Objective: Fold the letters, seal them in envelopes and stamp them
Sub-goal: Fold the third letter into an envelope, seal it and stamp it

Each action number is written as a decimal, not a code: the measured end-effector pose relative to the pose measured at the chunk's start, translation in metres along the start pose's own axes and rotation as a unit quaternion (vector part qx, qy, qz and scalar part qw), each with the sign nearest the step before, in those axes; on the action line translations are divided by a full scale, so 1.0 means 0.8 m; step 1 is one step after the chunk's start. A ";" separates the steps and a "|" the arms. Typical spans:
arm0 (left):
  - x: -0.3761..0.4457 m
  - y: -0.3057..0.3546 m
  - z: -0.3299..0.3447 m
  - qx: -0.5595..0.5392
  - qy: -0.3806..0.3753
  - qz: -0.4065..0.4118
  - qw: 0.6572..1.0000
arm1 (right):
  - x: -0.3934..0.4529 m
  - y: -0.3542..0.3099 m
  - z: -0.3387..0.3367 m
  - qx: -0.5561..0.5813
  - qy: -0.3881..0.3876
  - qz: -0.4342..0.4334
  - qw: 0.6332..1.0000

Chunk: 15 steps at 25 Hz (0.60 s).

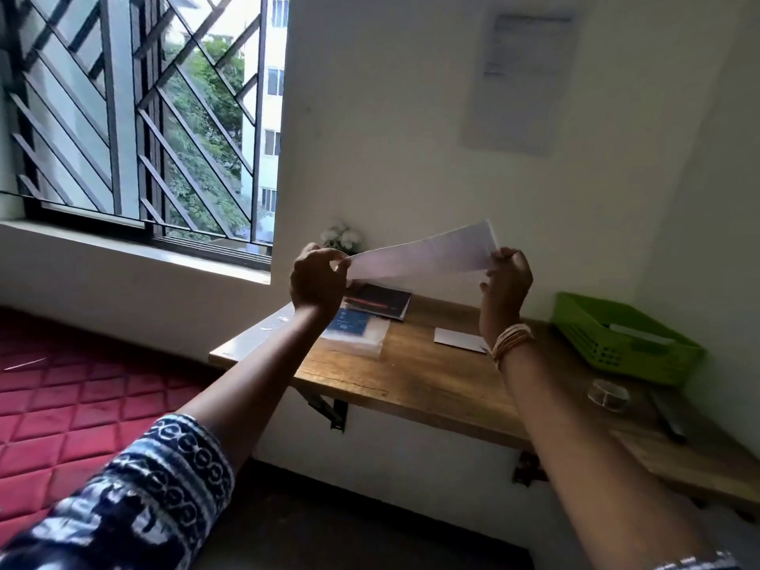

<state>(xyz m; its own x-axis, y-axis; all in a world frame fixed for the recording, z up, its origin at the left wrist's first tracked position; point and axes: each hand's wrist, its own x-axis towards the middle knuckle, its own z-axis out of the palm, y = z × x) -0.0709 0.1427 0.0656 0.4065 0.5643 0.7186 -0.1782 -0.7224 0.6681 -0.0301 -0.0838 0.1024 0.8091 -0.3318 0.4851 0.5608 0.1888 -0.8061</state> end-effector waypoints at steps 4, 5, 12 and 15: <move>0.000 0.002 0.034 -0.059 -0.074 -0.095 0.991 | -0.008 0.042 -0.030 -0.038 -0.060 0.036 0.997; -0.001 0.001 0.043 -0.076 -0.114 -0.112 0.984 | -0.010 0.050 -0.035 -0.021 -0.075 0.049 0.996; -0.010 -0.022 0.113 -0.102 -0.301 -0.273 0.908 | -0.003 0.106 -0.036 -0.110 -0.105 0.162 0.975; -0.035 -0.029 0.127 0.086 -0.321 -0.187 0.924 | -0.004 0.132 -0.033 -0.200 -0.134 0.194 0.951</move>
<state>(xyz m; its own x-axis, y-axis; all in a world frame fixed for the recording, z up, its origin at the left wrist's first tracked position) 0.0132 0.1033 0.0105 0.8689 0.4736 0.1441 0.2046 -0.6086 0.7667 0.0220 -0.0873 0.0071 0.9872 -0.0521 0.1510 0.1428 -0.1361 -0.9803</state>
